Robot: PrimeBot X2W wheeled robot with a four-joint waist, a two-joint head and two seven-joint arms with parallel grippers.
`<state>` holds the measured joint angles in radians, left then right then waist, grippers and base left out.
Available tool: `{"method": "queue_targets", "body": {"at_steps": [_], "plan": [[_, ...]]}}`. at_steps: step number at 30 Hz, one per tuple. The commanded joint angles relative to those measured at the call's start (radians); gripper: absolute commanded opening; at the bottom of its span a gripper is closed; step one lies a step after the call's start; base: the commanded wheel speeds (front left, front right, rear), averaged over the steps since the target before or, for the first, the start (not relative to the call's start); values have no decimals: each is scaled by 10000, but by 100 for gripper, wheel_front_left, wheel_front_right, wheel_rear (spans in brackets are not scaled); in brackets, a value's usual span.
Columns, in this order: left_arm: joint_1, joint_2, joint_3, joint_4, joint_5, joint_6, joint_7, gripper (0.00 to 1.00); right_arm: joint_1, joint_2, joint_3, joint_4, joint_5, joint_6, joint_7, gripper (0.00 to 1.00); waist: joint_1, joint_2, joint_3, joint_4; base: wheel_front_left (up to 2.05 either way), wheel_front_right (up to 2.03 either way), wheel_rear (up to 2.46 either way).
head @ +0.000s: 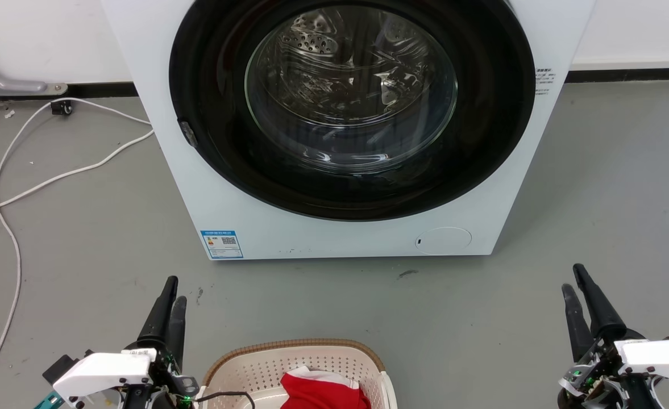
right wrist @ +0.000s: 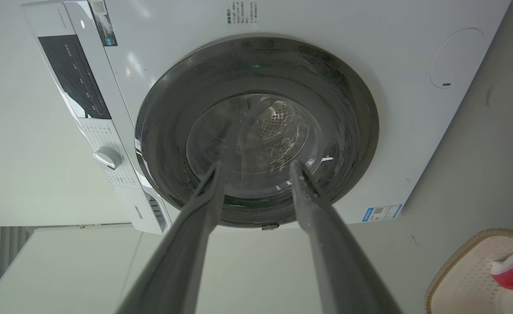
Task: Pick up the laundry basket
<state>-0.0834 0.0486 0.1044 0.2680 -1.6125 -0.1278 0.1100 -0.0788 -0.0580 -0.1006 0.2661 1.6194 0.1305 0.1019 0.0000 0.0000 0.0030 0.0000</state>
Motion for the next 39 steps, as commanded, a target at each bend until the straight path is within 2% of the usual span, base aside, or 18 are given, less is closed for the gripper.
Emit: {"method": "queue_targets", "body": {"at_steps": [1, 7, 16, 26, 28, 39], "plan": [[-193, 31, -123, -152, -30, -3, -107, 100, -164, -14, 79, -215, -28, 0, -92, 100, 0, 0, 2, -2, 0, 0, 0], [-310, 31, -448, -253, -25, -6, -441, 100, -154, -8, 332, -422, -182, 0, -400, 100, 0, 0, 10, -5, 0, 0, 0], [-451, 34, -701, -597, 952, -9, -826, 100, -177, -35, 588, -623, -1022, 1, -800, 100, 0, 0, 28, -7, 0, 0, 0], [-576, 45, -1027, -877, 3621, -14, -1283, 100, -170, 11, 532, -1062, -3672, 1, -1249, 100, 0, 0, 31, -17, 0, 0, 0], [-579, 43, -1044, -889, 3851, -14, -1323, 100, -162, 13, 562, -1090, -3886, 1, -1289, 100, 0, 0, 31, -18, 0, 0, 0], [-643, 32, -1254, -857, 5929, -19, -1724, 100, -119, 25, 793, -1357, -6592, 1, -1683, 100, 0, 0, 24, -23, 0, 0, 0]]}}
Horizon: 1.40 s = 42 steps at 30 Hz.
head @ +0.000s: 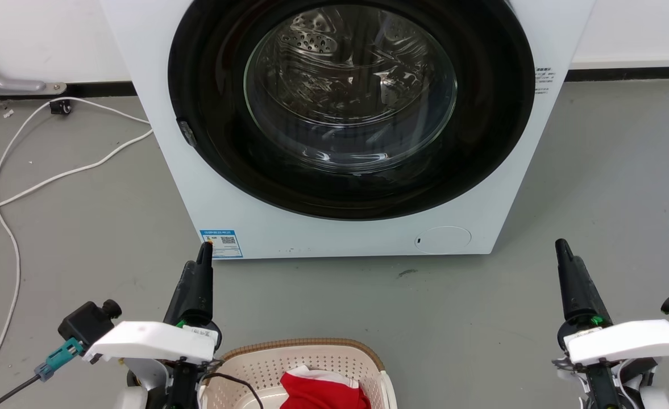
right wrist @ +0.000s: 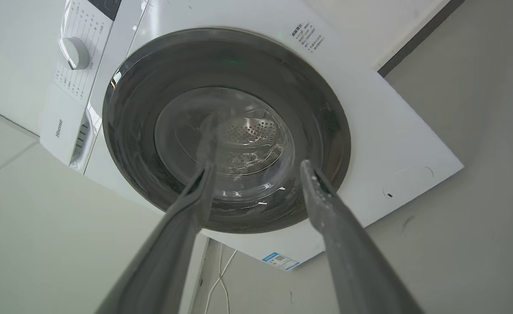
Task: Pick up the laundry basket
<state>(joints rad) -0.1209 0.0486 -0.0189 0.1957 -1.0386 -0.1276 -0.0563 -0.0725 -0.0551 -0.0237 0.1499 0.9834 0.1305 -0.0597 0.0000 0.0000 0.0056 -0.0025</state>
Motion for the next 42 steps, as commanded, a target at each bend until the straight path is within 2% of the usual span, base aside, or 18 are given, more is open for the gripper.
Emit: {"method": "queue_targets", "body": {"at_steps": [1, 16, 42], "plan": [[-272, 33, -37, -126, 337, -21, -97, 100, -173, -3, 45, -204, -452, 1, -100, 100, 0, 0, -3, 1, 0, 0, 0], [-384, 31, -263, 165, 2651, 85, -572, 100, -86, 12, 347, -111, -3345, 2, -571, 100, 0, 0, -41, 4, 0, 0, 0], [-562, 29, -568, 589, 5825, 296, -1303, 100, -125, 36, 552, -36, -6790, 2, -934, 100, 0, 0, -61, 10, 0, 0, 0]]}}
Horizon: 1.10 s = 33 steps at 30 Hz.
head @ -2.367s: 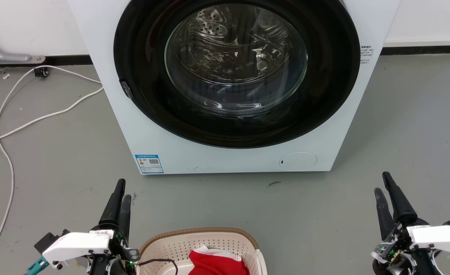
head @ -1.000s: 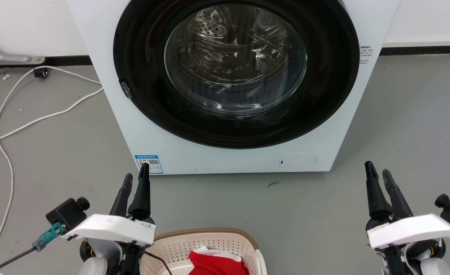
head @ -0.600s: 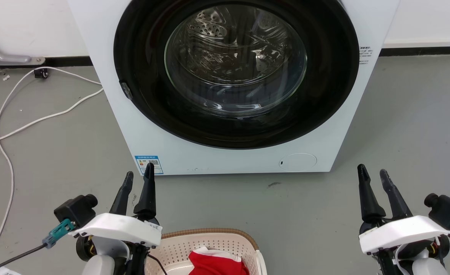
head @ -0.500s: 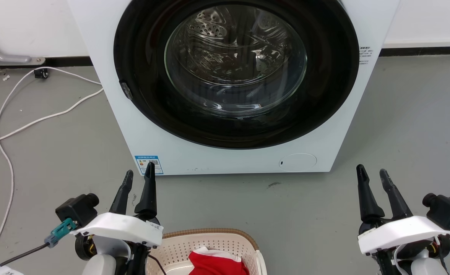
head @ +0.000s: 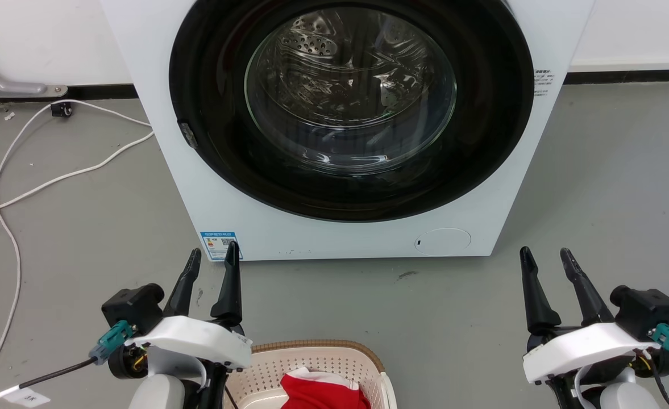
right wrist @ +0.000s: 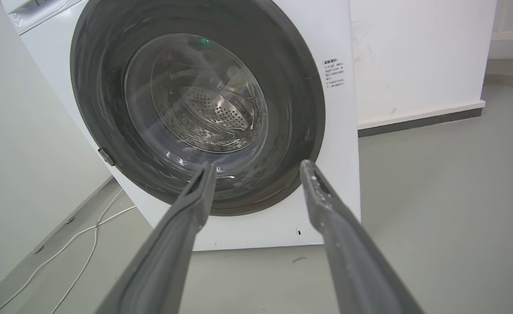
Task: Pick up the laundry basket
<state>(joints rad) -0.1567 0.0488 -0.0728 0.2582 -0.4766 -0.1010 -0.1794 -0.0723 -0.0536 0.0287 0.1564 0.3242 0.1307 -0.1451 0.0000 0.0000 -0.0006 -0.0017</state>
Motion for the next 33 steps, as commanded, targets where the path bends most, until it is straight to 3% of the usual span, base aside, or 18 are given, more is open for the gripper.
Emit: {"method": "queue_targets", "body": {"at_steps": [1, 33], "plan": [[-202, 27, -41, 1, 309, 39, -99, 100, -124, 21, 38, -105, -314, 0, -76, 100, 0, 0, 1, 4, 0, 0, 0], [-219, 24, -237, 478, 2989, 168, -725, 100, 67, 45, -6, -103, -3076, -1, -1, 100, 0, 0, 4, 63, 0, 0, 0]]}}
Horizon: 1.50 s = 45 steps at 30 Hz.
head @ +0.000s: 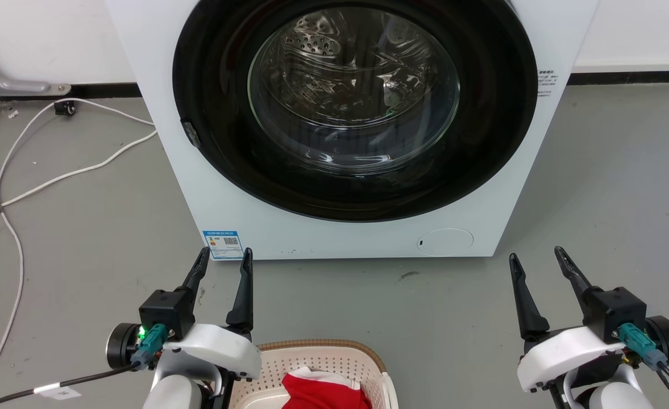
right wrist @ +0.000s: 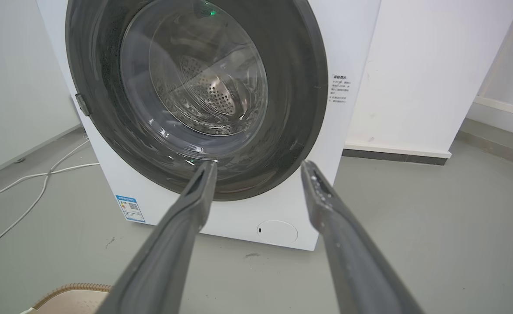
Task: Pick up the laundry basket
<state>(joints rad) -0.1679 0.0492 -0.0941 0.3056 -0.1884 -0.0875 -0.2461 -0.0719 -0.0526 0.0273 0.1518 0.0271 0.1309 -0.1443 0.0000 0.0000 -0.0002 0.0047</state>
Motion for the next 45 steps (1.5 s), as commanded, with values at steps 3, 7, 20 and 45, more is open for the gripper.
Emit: {"method": "queue_targets", "body": {"at_steps": [3, 7, 20, 45], "plan": [[-112, 20, -35, 28, 315, 63, -109, 100, 88, 37, 4, -46, -327, -3, -2, 100, 0, 0, -3, 0, 0, 0, 0], [-80, 18, -52, 17, 549, 111, -165, 100, 122, 41, -25, -14, -568, -3, 19, 100, 0, 0, -7, 15, 0, 0, 0], [172, 18, 63, -102, 540, 285, -205, 100, 134, 41, -120, 76, -388, -3, 110, 100, 0, 0, -8, 41, 0, 0, 0], [13, 18, 131, 3, 398, 452, -196, 100, -89, 41, 287, 201, -178, -3, 282, 100, 0, 0, 527, 395, 0, 0, 0]]}}
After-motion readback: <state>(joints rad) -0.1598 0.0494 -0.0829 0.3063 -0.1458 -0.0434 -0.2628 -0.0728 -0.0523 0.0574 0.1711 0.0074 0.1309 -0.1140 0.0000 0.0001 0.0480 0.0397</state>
